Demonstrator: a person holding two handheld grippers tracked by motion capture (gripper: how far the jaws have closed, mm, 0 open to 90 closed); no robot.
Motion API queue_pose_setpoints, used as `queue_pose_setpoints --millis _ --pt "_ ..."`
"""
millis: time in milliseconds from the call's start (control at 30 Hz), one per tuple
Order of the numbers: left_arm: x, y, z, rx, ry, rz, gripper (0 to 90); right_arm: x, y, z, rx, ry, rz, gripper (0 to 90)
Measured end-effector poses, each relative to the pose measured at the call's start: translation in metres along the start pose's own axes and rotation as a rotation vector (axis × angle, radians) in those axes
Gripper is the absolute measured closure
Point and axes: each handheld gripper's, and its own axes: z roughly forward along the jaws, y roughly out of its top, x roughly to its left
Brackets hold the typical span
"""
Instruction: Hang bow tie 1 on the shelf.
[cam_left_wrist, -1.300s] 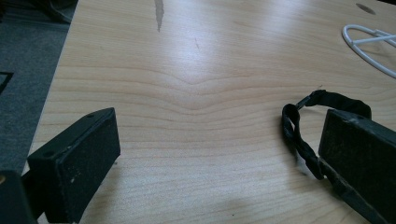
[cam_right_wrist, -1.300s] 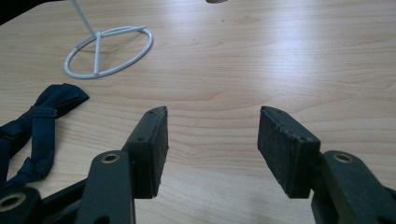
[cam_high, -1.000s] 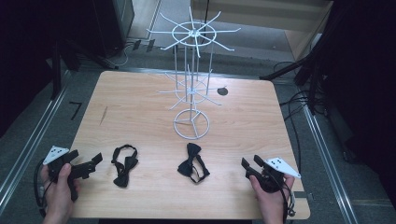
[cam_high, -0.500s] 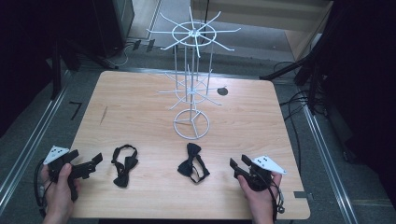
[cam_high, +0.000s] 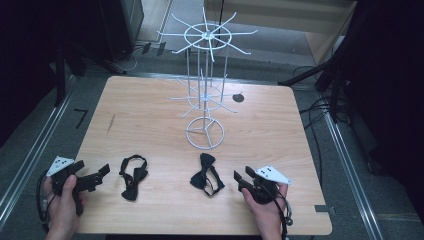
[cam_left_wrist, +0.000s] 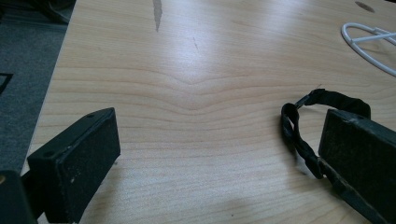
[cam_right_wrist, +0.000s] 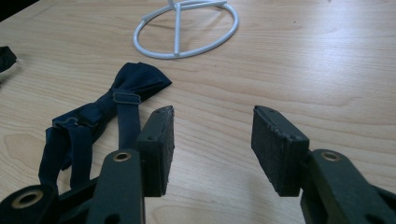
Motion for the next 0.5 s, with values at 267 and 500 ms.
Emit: queue_pose_setpoints --millis 267,500 --pt "0.000 0.000 0.000 0.000 0.000 0.000 0.0 0.009 -0.001 0.009 0.023 0.039 -0.009 54.0" --pt "0.000 0.000 0.000 0.000 -0.003 -0.002 0.0 0.022 -0.003 0.019 0.051 0.071 -0.034 55.5"
